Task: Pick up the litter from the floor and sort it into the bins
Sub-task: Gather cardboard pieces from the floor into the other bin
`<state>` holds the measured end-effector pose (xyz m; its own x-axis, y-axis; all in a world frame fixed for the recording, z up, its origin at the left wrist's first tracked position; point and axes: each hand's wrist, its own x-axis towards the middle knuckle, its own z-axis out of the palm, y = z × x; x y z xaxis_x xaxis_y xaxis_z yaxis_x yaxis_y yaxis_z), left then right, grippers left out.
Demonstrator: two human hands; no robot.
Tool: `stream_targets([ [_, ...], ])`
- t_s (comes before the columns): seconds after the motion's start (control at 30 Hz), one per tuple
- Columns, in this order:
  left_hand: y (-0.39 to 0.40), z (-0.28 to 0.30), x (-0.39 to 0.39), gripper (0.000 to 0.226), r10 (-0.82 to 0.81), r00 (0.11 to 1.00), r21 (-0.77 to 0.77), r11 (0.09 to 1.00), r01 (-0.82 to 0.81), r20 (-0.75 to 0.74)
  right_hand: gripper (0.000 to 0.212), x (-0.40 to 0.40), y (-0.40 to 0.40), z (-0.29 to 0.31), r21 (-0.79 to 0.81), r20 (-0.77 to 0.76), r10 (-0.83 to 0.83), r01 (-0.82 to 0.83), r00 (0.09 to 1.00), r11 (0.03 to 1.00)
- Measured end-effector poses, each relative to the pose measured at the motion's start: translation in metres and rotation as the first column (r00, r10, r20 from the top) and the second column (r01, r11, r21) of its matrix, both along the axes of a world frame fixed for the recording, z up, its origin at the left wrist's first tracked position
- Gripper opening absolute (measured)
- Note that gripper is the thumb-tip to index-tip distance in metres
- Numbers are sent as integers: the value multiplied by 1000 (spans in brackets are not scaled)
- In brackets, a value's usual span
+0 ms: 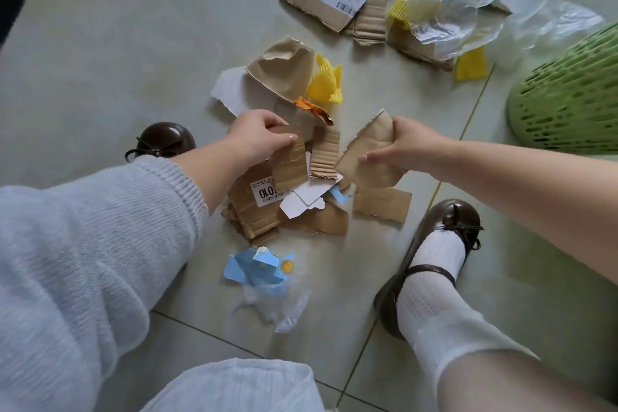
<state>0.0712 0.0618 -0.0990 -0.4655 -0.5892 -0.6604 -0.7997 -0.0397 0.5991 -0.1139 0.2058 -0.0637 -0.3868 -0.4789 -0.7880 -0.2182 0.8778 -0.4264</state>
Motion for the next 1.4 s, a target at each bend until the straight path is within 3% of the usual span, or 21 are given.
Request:
stream_targets([
  [0.07, -9, 6, 1, 18, -149, 988, 76, 986, 146, 43, 55, 13, -4, -7, 30, 22, 4, -5, 1000, 1000],
  [0.17, -26, 16, 11, 15, -232, 971, 222, 952, 212, 63, 57, 41, -7, -24, 39, -17, 34, -33, 999, 999],
  [0.23, -28, 15, 21, 15, -301, 950, 210, 937, 280, 78, 67, 59, -4, -34, 33, -56, 25, -23, 998, 999],
  [0.33, -7, 4, 36, 25, -401, 902, 68, 916, 396, 157, 60, 78, -1, -40, 71, -149, 80, -70, 986, 995],
  [0.43, 21, -8, 48, 29, -364, 903, -135, 907, 400, 229, 56, 85, -5, -41, 101, -221, 169, -150, 960, 983],
  [0.53, 42, -16, 59, 33, -284, 882, -244, 888, 390, 376, 58, 90, -10, -40, 106, -266, 210, -188, 941, 976],
  [0.7, 53, -20, 68, 33, -199, 922, -341, 886, 314, 332, 48, 97, -12, -41, 47, -349, 248, -247, 904, 968],
  [0.8, 49, -18, 68, 41, -85, 979, -183, 976, 119, 187, 36, 93, -14, -41, 2, -292, 223, -232, 930, 973],
  [0.87, 43, -16, 67, 45, -75, 985, -52, 995, 84, 158, 33, 87, -16, -40, -37, -225, 212, -226, 951, 973],
  [0.93, 34, -13, 65, 38, -100, 984, 27, 995, 98, 145, 33, 78, -16, -37, -86, -112, 188, -198, 976, 976],
  [1.03, 20, -5, 63, 26, -7, 999, 186, 982, -3, 54, 31, 55, -5, -25, -95, 20, 158, -156, 987, 983],
  [1.17, 5, 5, 65, 22, 118, 993, 393, 914, -101, -20, 18, 16, 29, -14, 77, 34, 274, -276, 961, 958],
  [1.3, -5, 10, 69, 16, 260, 959, 497, 851, -171, -115, 31, 5, 66, -22, 196, -149, 508, -478, 849, 856],
  [1.4, -10, 8, 73, 17, 349, 927, 509, 828, -236, -138, 31, 17, 80, -27, 117, -280, 467, -453, 839, 884],
])
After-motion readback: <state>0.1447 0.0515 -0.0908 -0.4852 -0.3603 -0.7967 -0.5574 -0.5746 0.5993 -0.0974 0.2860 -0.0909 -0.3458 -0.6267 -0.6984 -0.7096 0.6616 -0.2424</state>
